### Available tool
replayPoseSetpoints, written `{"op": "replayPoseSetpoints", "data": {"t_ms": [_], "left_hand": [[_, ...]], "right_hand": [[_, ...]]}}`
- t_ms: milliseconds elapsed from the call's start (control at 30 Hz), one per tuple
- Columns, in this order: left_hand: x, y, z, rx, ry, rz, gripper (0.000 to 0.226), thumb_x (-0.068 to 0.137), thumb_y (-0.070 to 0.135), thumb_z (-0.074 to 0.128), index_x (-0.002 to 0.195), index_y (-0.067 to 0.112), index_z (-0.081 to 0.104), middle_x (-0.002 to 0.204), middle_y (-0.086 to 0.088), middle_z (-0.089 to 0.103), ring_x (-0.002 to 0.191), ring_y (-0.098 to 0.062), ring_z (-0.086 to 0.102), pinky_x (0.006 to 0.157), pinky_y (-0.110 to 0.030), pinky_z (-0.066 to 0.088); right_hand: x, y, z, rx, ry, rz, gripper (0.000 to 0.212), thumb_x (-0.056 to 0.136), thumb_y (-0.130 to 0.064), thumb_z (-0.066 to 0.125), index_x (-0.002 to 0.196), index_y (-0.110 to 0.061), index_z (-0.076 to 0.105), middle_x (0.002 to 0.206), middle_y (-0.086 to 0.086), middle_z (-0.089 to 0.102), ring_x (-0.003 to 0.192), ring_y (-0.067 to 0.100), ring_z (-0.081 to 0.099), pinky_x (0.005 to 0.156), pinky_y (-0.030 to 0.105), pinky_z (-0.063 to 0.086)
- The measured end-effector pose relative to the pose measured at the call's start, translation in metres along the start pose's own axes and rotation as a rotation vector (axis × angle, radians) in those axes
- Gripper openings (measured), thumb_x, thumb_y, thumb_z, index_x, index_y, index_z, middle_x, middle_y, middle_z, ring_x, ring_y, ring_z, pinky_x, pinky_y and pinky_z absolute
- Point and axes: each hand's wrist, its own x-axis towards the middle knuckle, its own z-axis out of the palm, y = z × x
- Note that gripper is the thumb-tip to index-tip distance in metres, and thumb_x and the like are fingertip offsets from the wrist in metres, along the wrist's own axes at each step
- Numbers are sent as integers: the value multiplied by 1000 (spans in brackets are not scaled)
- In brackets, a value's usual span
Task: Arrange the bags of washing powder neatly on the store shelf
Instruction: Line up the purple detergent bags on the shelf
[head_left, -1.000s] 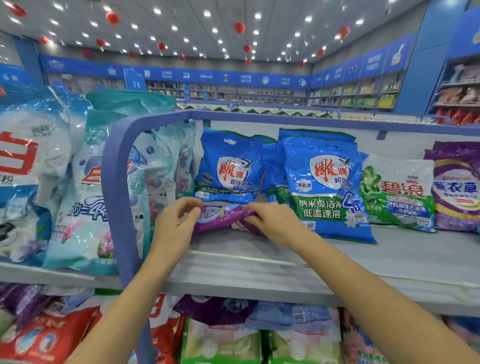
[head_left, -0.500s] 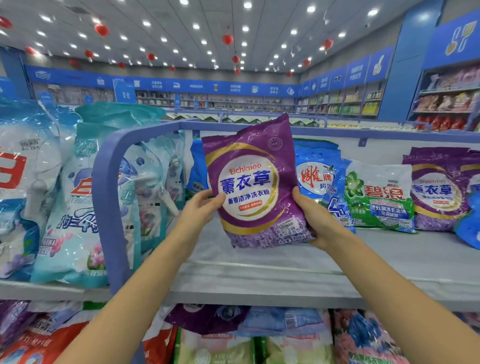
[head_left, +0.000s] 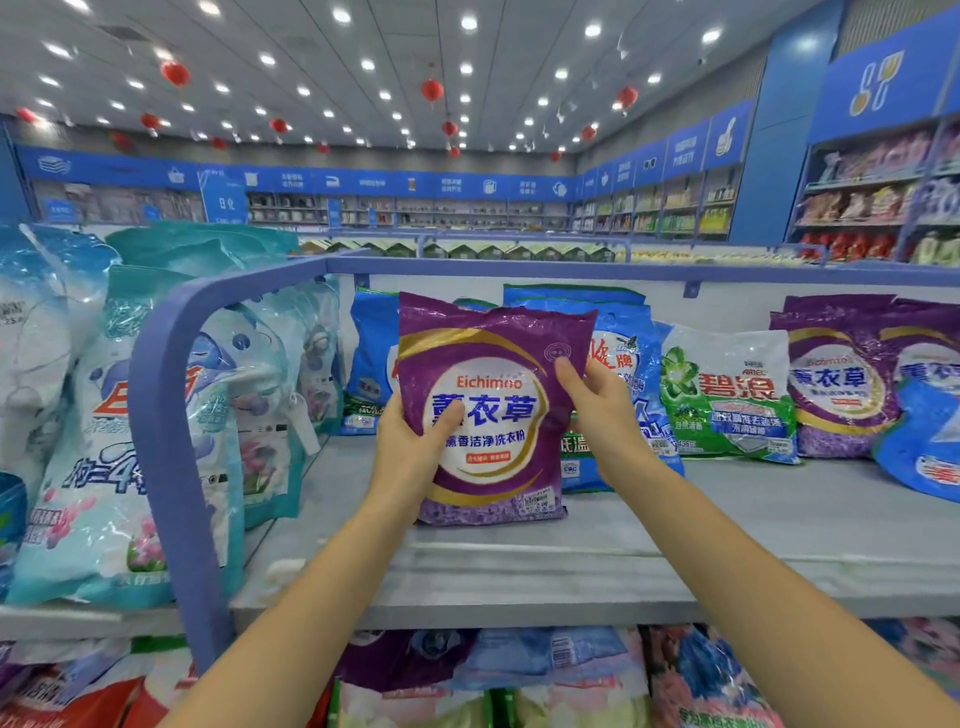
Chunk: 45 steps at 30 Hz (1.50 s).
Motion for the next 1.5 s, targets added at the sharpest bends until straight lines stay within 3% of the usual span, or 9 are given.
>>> {"op": "replayPoseSetpoints", "data": {"t_ms": [167, 300, 467, 667, 767, 900, 1200, 1333, 1500], "left_hand": [[3, -5, -5, 154, 83, 36, 24, 79, 30, 72, 98, 20, 61, 89, 4, 69, 80, -13, 68, 64, -29, 57], [5, -6, -7, 38, 128, -62, 29, 76, 30, 74, 98, 16, 60, 90, -1, 70, 78, -17, 69, 65, -33, 57], [3, -6, -3, -13, 143, -81, 21, 79, 35, 71, 87, 17, 63, 84, -3, 71, 73, -17, 69, 61, -31, 57], [3, -2, -5, -175, 172, -226, 23, 82, 39, 66, 84, 18, 57, 79, -4, 69, 69, -19, 67, 56, -30, 56], [-2, 1, -2, -194, 175, -194, 23, 82, 40, 65, 86, 19, 57, 78, -1, 69, 66, -16, 67, 50, -26, 55], [-8, 8, 10, -251, 210, -187, 23, 81, 41, 66, 85, 19, 58, 74, 0, 69, 57, -12, 68, 49, -26, 55], [-29, 25, 72, -299, 170, -101, 18, 82, 43, 65, 82, 26, 60, 81, 3, 71, 66, -10, 69, 58, -29, 58], [-39, 32, 117, -340, 99, -89, 15, 82, 41, 65, 79, 27, 60, 73, 7, 71, 62, -9, 69, 58, -31, 58], [-48, 32, 188, -336, -88, -108, 18, 84, 42, 62, 83, 24, 60, 67, 8, 72, 62, -9, 70, 57, -29, 59]], "right_hand": [[8, -1, 6, -92, 75, -16, 43, 95, -27, 49, 88, 14, 56, 80, 33, 60, 69, 27, 55, 68, 51, 50], [6, 1, 11, -48, 37, -3, 42, 97, -27, 46, 84, 12, 55, 76, 30, 59, 70, 26, 52, 70, 44, 47], [5, 6, 20, -78, 125, -76, 47, 97, -30, 46, 88, 16, 55, 90, 38, 59, 68, 33, 57, 74, 55, 49], [-7, 21, 15, 16, -171, 223, 38, 91, -43, 47, 119, -17, 48, 105, -3, 62, 93, 11, 58, 83, 34, 49], [-19, 34, 14, 47, -278, 289, 29, 86, -42, 55, 107, -21, 57, 105, -3, 68, 91, 9, 65, 78, 27, 53], [-19, 27, 10, 3, -150, 145, 20, 89, -38, 55, 86, -20, 64, 86, -5, 70, 72, 3, 68, 62, 15, 52], [-36, 9, -38, 149, 92, 82, 31, 87, -42, 55, 112, -24, 56, 106, -7, 66, 97, 8, 63, 78, 21, 53], [-42, 3, -84, 59, 175, -52, 7, 88, -29, 59, 94, -27, 59, 91, -9, 68, 79, 0, 67, 68, 18, 55], [-36, 4, -157, 24, 289, -70, 11, 90, -28, 56, 93, -20, 62, 86, -6, 69, 73, 0, 67, 63, 15, 54]]}}
